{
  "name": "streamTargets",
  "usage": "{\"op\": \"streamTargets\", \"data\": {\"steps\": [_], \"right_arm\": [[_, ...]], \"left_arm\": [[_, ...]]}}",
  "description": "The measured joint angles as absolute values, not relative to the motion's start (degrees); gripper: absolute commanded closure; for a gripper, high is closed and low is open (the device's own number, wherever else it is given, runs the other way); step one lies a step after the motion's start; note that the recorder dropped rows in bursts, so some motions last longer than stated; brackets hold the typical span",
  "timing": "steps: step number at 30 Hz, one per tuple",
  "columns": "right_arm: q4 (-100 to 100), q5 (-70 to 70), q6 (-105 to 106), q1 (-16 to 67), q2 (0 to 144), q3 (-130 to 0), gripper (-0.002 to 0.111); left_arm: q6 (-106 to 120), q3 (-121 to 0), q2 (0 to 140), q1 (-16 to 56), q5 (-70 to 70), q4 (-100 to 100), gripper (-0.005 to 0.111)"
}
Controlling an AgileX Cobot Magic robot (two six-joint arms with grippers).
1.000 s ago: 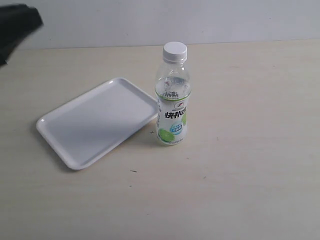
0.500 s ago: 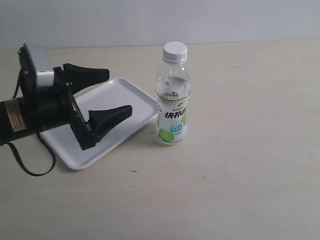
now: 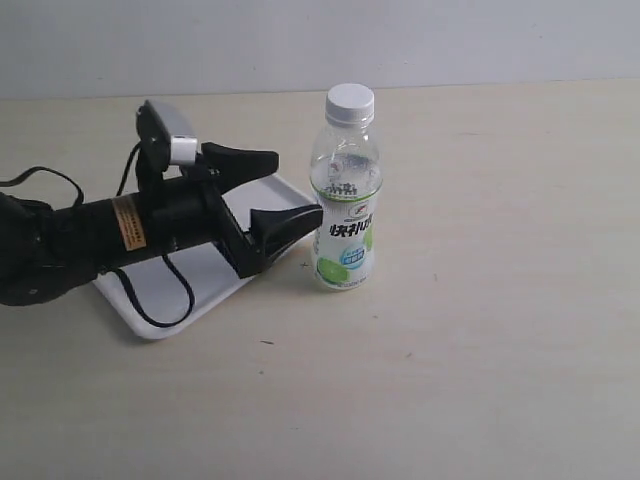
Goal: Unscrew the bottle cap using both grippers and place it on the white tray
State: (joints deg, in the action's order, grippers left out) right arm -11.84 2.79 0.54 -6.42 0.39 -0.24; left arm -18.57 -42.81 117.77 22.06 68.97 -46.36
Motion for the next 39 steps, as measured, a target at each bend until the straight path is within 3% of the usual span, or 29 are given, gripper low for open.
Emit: {"op": "streamTargets", "data": {"steps": [7,12,30,34,35,37,39], "right_arm": [[-11.84,2.79,0.45,-6.42,0.39,-0.24,0.108],[-11.84,2.89,0.0,-6.42,0.39,-0.24,0.108],[-11.88,3.36,0.0,-6.42,0.39,-0.24,0.108],[-11.88,3.36,-1.72,-6.42,0.39,-0.24,0.108],[-11.88,3.36,-2.17,-6.42,0.39,-0.24,0.108],[-11.88,3.36,-2.69,-6.42,0.39,-0.24,0.108],[-11.88,3.36,-2.78,-6.42,0.39,-0.24,0.108]], "left_arm": [[-17.36,-46.57,123.42,26.19,68.97,-48.1,0.016],[-14.18,-47.44,123.66,27.9,68.97,-43.84,0.002],[-13.96,-55.3,128.74,33.99,68.97,-39.91,0.002],[-13.96,-55.38,128.74,33.99,68.97,-38.56,0.015],[-13.96,-55.38,128.74,33.99,68.97,-38.53,0.029],[-13.96,-55.38,128.74,33.99,68.97,-38.53,0.047],[-13.96,-55.38,128.74,33.99,68.97,-38.53,0.058]]}}
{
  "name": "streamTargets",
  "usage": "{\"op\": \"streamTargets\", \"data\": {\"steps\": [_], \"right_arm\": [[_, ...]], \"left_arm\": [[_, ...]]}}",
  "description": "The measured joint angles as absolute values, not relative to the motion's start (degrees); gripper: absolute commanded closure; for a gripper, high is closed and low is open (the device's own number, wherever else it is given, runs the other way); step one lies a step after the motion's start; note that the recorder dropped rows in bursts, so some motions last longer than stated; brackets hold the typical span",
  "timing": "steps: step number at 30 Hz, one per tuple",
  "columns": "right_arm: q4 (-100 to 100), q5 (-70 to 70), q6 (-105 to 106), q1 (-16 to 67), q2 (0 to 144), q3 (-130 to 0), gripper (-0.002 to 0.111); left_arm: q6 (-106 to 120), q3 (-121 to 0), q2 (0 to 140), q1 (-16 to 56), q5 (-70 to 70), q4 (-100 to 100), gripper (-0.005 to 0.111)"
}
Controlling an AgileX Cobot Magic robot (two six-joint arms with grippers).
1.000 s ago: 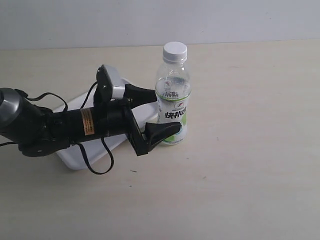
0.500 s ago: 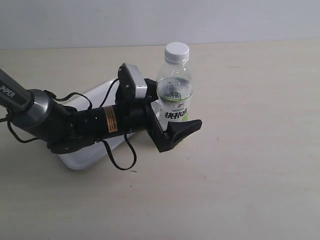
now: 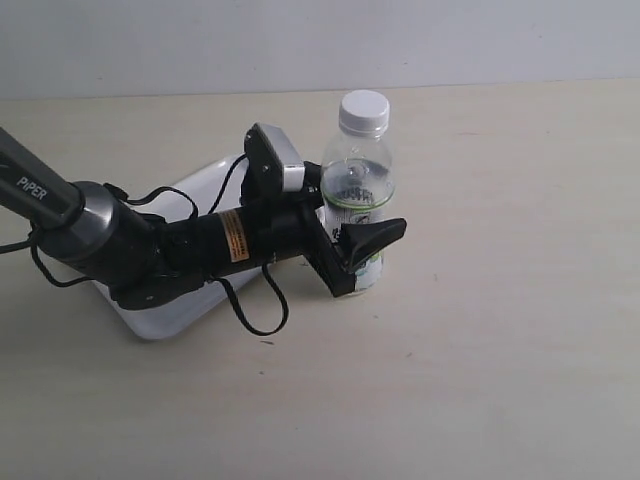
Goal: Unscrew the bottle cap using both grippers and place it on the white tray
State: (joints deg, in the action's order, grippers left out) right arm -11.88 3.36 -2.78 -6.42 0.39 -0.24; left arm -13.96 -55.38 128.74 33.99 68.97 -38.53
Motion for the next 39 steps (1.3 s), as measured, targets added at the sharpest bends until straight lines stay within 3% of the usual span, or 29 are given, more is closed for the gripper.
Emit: {"op": "streamTargets", "data": {"steps": [4,21,28,34,39], "right_arm": [[-11.88,3.36,-2.92,-6.42,0.39,-0.24,0.108],[-12.24,0.0,-11.25,-5.89,3.9,-4.37,0.108],[-12.34,10.44,-10.39,-2.54,17.73,-24.27,0.108],[-15.62,35.64,1.77,-0.82,38.15,-49.91,0.108],[-17.9,57.78,7.14,-0.72,56.62,-70.39,0.095]], "left_arm": [[-13.96,-55.38,128.77,33.99,68.97,-38.67,0.071],[-11.99,-55.38,128.42,34.07,68.61,-39.71,0.068],[-10.95,-55.38,125.92,34.07,65.5,-42.17,0.068],[-10.95,-55.38,125.37,34.07,63.48,-44.05,0.068],[-10.95,-55.38,125.37,34.07,62.98,-44.18,0.068]]}}
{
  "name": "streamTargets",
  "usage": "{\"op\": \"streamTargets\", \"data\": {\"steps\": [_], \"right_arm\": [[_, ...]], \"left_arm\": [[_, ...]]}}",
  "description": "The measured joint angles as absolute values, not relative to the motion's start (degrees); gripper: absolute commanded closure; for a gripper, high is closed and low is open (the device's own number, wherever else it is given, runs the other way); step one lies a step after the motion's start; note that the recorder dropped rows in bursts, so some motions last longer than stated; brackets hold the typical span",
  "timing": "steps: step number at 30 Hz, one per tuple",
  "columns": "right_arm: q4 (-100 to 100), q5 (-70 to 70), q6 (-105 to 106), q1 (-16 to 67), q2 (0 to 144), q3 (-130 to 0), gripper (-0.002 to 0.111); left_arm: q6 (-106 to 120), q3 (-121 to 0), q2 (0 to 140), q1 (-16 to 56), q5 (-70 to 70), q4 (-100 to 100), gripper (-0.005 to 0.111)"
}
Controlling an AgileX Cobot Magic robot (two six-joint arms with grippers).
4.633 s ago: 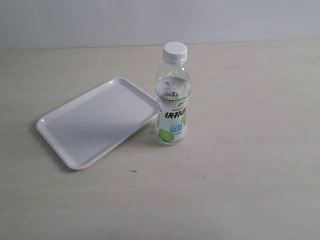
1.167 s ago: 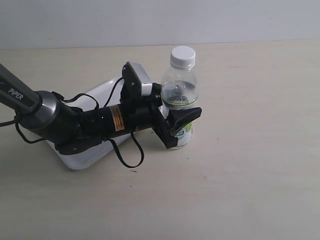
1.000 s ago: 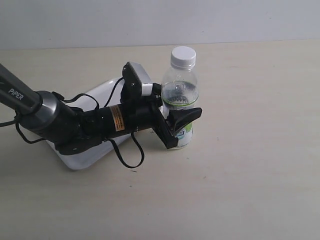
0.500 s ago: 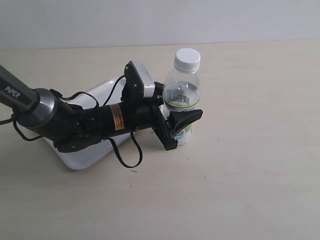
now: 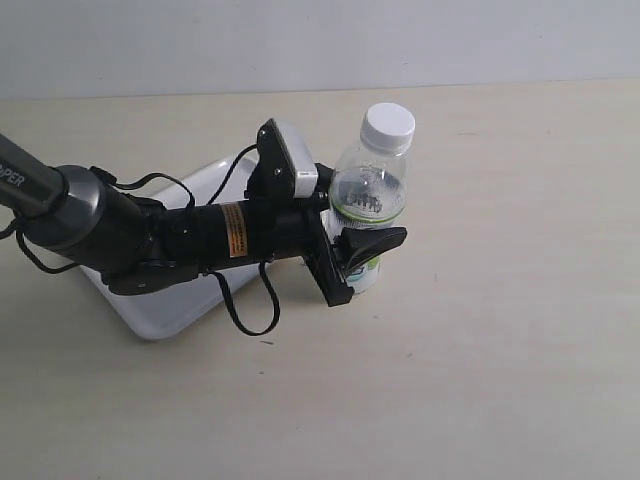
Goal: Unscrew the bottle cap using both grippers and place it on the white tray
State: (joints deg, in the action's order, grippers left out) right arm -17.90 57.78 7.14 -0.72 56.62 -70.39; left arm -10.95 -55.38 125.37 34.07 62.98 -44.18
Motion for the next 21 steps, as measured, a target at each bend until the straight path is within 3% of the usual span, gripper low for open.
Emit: {"op": "streamTargets", "data": {"steps": [3,9,17,21], "right_arm": [[-22.38,66.43,8.02,-0.72,67.2,-78.77,0.083],[-28.48,69.33,8.37,2.92,81.74,-84.68,0.045],[-27.76,69.8,6.85,10.13,89.7,-85.55,0.041],[-18.22,69.91,1.61,13.96,90.96,-85.55,0.041]], "left_arm": [[-10.95,-55.38,125.37,34.07,62.98,-44.27,0.068],[-10.95,-55.38,125.37,34.07,62.98,-44.95,0.068],[-10.95,-55.38,125.3,34.07,62.98,-45.08,0.068],[-10.95,-55.38,125.3,34.07,62.98,-45.08,0.068]]}}
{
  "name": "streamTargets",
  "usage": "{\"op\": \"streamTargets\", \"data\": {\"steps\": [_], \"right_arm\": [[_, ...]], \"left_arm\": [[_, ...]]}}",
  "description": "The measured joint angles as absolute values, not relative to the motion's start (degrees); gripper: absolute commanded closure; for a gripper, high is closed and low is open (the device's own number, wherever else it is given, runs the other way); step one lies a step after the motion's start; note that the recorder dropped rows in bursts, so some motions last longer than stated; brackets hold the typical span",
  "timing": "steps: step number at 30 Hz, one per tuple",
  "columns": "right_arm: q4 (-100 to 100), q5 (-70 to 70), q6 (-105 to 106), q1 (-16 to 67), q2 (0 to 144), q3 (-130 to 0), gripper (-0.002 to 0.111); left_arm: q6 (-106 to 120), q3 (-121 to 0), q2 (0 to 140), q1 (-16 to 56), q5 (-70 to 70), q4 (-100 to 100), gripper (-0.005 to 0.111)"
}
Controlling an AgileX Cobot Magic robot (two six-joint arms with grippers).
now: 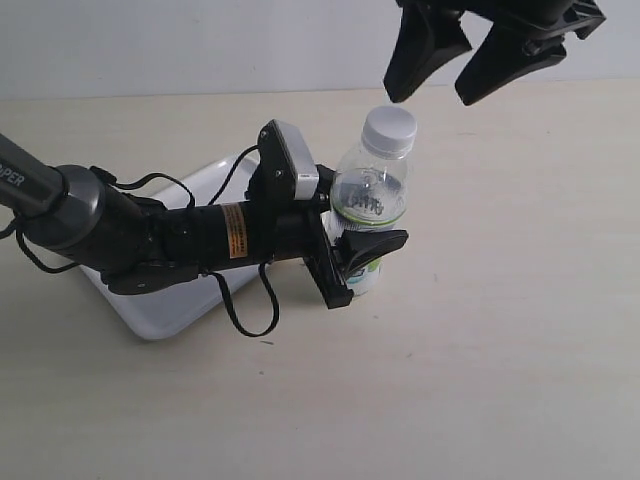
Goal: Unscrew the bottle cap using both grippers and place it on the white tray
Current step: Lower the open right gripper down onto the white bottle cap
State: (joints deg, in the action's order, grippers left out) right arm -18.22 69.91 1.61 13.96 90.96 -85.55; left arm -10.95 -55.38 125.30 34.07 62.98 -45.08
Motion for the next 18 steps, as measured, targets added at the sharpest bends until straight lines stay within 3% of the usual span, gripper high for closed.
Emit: {"op": "streamTargets", "data": {"steps": [18], "right_arm": [[-18.59,68.05,-0.7,16.34,93.96,-85.75,0.038]], "left_arm": [[-10.95,-55.38,125.3,34.07,62.98,-45.08,0.068]]}}
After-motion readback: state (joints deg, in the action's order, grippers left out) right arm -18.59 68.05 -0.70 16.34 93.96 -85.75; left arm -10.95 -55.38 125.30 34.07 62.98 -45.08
